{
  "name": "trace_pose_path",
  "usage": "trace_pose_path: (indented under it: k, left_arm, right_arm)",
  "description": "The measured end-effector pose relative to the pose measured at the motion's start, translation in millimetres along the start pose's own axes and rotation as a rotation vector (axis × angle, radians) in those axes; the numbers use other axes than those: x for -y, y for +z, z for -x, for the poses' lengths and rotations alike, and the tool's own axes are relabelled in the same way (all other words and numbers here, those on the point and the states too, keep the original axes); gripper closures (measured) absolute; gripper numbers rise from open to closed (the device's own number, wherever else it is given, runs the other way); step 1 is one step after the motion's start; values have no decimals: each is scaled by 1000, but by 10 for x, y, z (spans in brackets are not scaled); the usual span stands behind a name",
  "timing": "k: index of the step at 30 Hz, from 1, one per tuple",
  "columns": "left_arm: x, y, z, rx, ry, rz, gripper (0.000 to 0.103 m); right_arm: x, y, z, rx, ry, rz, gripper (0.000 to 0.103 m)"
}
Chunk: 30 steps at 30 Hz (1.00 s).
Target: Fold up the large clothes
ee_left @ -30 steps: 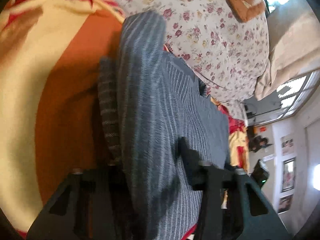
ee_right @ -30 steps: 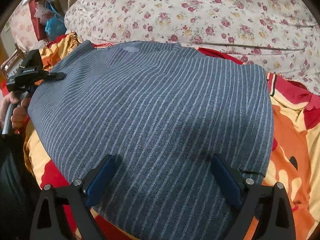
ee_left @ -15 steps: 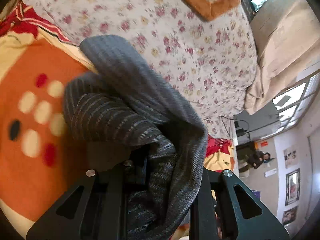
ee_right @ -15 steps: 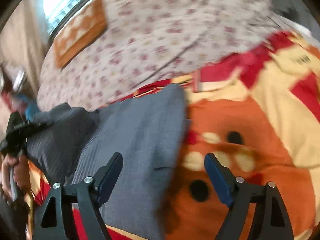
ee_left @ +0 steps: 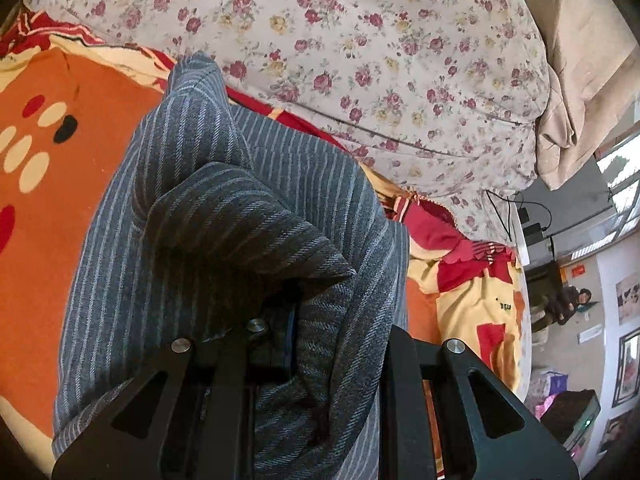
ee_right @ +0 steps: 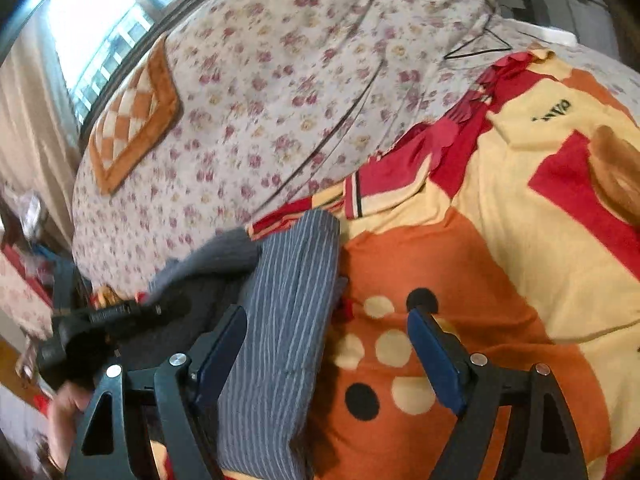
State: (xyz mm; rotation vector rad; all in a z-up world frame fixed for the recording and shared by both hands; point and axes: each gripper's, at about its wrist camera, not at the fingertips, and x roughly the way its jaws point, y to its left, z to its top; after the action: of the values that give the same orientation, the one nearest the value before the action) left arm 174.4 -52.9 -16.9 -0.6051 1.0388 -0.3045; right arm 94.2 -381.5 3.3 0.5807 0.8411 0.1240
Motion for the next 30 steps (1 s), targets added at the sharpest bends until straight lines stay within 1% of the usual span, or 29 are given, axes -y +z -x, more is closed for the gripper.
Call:
trace_pose_path:
  k: [4,8,10,12,13,14,15,17,18,19,21,22,23,24,25,26,28,30]
  left_arm:
    - [1,95,159,31,-30,43,87]
    - [229,130,248,41,-86,47,87]
    - [425,83,216,30,-114,15,87]
    - [649,-18,116,-2,-121,-40,87]
    - [729,-66,40,-15,-112,-67,87]
    - [789,-131,-67,-31,-86,-98,87]
    - [811,-213,-201,-44,-42,-127,87]
    - [729,-351,-433,-71,26,-147,87]
    - [657,-418,-524,-78,40,-141,87]
    - [612,-465,-576,-78,39,-142,86]
    - [585,-537,-592,-44,23,-169,84]
    - [601,-558,-575,-30,14,-185,77]
    - [626,-579,-558,-27,-12,-206,65]
    - [638,-585,-549,-33,-35,-217,58]
    - [654,-604,-516,-40,-68,-229,46]
    - [659,-629,-465,-42,-98,-238,40]
    - [720,-686,-321,-34,-132,-245,39]
    - [720,-740,-110,-35,-203,-247,39]
  right_arm:
    - [135,1,32,-5,9,-49,21]
    - [279,21,86,7,6,-84,21]
    - [331,33,104,13,-2,-95,21]
    - [349,34,102,11,-3,-98,21]
    - [353,33,101,9,-5,-97,21]
    - [361,33,100,6,-5,-95,21]
    - [374,32,104,7,-8,-96,21]
    - [412,23,131,15,-18,-104,21]
    - [443,25,148,19,-20,-113,21]
    - [459,27,158,22,-20,-117,21]
    - [497,34,184,32,-31,-122,21]
    - [513,37,193,36,-36,-125,21]
    - [522,43,194,37,-41,-126,21]
    - [528,47,193,39,-48,-126,21]
    - [534,51,191,39,-54,-128,21]
    - [540,52,194,41,-56,-131,21]
    - [540,50,201,47,-65,-130,21]
    - [528,54,209,53,-79,-121,21]
